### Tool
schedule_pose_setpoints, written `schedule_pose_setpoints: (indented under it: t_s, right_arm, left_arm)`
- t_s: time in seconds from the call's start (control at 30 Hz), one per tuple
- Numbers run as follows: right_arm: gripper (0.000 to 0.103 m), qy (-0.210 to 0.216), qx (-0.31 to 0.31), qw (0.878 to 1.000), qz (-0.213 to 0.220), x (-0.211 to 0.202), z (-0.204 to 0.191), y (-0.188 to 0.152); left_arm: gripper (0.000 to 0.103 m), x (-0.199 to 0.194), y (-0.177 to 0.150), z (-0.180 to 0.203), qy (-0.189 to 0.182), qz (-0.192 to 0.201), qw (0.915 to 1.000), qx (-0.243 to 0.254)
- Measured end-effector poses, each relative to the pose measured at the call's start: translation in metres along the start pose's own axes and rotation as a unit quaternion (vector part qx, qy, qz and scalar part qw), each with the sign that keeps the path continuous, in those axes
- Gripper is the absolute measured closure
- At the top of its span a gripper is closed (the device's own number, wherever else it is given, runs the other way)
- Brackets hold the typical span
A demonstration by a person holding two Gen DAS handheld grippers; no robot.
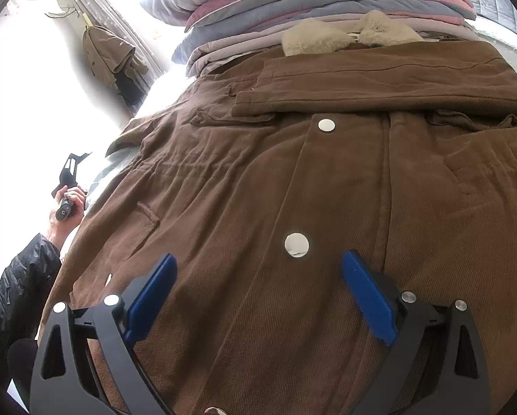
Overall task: Fold large clothes
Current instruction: 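Reach the left gripper to the other sleeve cuff and close on it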
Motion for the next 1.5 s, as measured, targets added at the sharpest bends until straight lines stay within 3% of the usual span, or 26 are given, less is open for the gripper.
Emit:
schedule_pose_setpoints:
  t_s: [0.27, 0.33, 0.53, 0.73, 0.83, 0.93, 1.07, 1.13, 1.23, 1.33, 1.4, 1.43, 1.5]
  right_arm:
    - [0.008, 0.004, -0.001, 1.000, -0.001, 0.000, 0.000, 0.000]
    - [0.008, 0.005, -0.001, 1.000, -0.001, 0.000, 0.000, 0.000]
    - [0.007, 0.005, -0.001, 1.000, -0.002, 0.001, -0.001, 0.000]
    - [0.007, 0.001, -0.002, 1.000, -0.005, 0.002, -0.002, 0.000]
    - [0.007, -0.003, 0.008, 1.000, -0.010, 0.002, -0.002, 0.002]
    - [0.007, 0.003, 0.064, 0.998, -0.014, -0.002, 0.005, 0.007]
    - [0.007, 0.037, 0.171, 0.984, -0.023, -0.016, 0.027, 0.018]
    - [0.007, 0.047, 0.230, 0.972, -0.004, -0.033, 0.047, 0.027]
    - [0.007, 0.047, 0.281, 0.958, 0.035, -0.064, 0.076, 0.043]
    - [0.007, 0.046, 0.311, 0.946, 0.078, -0.095, 0.099, 0.055]
    - [0.007, 0.045, 0.330, 0.937, 0.107, -0.116, 0.116, 0.061]
    - [0.007, 0.043, 0.338, 0.933, 0.116, -0.123, 0.123, 0.062]
    - [0.007, 0.043, 0.365, 0.921, 0.133, -0.134, 0.139, 0.063]
  left_arm:
    - [0.087, -0.003, 0.005, -0.010, 0.037, 0.021, 0.9990, 0.011]
    - [0.092, -0.007, 0.007, -0.005, 0.034, 0.032, 0.9985, 0.027]
    - [0.095, -0.019, 0.009, 0.029, 0.040, 0.066, 0.9924, 0.096]
    - [0.096, -0.033, 0.003, 0.084, -0.001, 0.083, 0.9890, 0.122]
    - [0.096, -0.033, -0.014, 0.128, -0.029, 0.077, 0.9862, 0.144]
    - [0.096, -0.028, -0.049, 0.186, -0.054, 0.057, 0.9797, 0.184]
    - [0.096, -0.013, -0.129, 0.270, -0.094, 0.013, 0.9632, 0.251]
    - [0.096, -0.003, -0.177, 0.301, -0.114, -0.015, 0.9540, 0.277]
    - [0.096, 0.022, -0.280, 0.340, -0.149, -0.078, 0.9359, 0.310]
    - [0.096, 0.045, -0.369, 0.348, -0.166, -0.138, 0.9211, 0.324]
    - [0.096, 0.066, -0.449, 0.337, -0.166, -0.195, 0.9040, 0.342]
    - [0.096, 0.072, -0.470, 0.331, -0.162, -0.210, 0.8988, 0.349]
    - [0.096, 0.095, -0.543, 0.298, -0.133, -0.261, 0.8790, 0.376]
Point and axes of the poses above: each gripper's, at about its wrist camera, not at the fingertips, and x roughly the way its jaws point, z to its right, y to its top, the point moved 2 cm from there along x, roughly the way its jaws point, and after that the axes turned 13 degrees about z, right-handed, at the moved point
